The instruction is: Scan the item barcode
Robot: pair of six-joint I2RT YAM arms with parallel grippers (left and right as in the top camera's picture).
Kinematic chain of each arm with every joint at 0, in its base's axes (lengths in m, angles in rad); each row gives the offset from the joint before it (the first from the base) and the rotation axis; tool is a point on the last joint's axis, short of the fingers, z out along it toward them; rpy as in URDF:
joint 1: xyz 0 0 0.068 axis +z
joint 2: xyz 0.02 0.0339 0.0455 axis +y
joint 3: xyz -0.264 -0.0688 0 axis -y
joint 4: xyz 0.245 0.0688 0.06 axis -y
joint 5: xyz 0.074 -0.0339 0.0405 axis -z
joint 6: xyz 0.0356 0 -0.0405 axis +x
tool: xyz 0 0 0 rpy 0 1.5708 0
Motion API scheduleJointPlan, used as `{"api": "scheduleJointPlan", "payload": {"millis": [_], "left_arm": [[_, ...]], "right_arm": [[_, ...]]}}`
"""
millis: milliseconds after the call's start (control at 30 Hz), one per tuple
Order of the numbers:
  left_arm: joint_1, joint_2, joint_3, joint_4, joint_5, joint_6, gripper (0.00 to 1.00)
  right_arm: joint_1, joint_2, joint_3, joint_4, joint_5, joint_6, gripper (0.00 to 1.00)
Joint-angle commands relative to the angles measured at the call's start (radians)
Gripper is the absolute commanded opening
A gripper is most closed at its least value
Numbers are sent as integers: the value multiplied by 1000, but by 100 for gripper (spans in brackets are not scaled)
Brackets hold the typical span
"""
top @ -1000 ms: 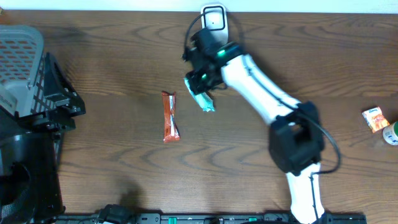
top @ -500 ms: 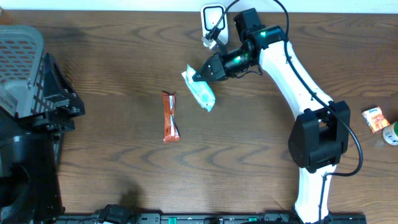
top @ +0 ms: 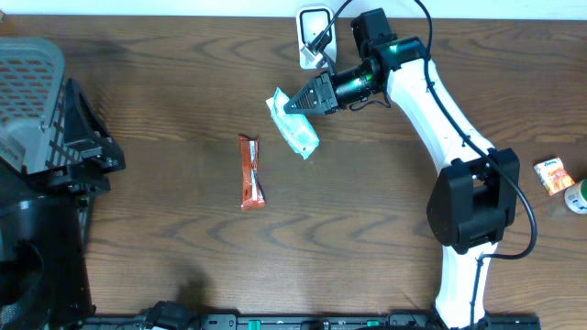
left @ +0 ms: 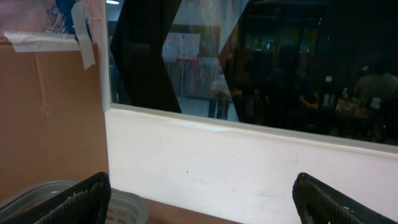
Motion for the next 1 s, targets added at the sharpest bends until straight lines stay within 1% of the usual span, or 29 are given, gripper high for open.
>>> {"api": "scheduleJointPlan", "payload": {"millis": [0,67,100,200,267,333,433,533,633,833,967], "left_arm": [[5,-8,-3,8,-10,9,93],[5,-8,-3,8,-10,9,94],[5,-8,-3,8,-10,9,93],[5,-8,-3,8,-10,9,94],[5,-8,-3,7,-10,9,93],[5,-8,-3,7,-10,9,94],[5,-8,-3,6,-10,9,94],[5,-8,-3,6,-10,9,94],[5,-8,-3,6,-10,9,94],[5,-8,-3,1,-10,8,94],[5,-6,-3,-9,-10,8,94]], "right_arm": [[-6,-8,10,2,-73,-15,1],[-11,-8,10,14,-53,-14,1],[-15,-8,10,26,-9,-11,1],[-20,-8,10,89,253,61,1],[-20,-8,10,140,393,69,1],[-17,-8,10,202,502,93,1],[-12,-8,10,299,584,108,1],[-7,-8,10,369,798,132,1],[4,-5,10,431,969,119,1],[39,5,10,577,1213,66,1],[63,38,10,658,1315,4,1]]}}
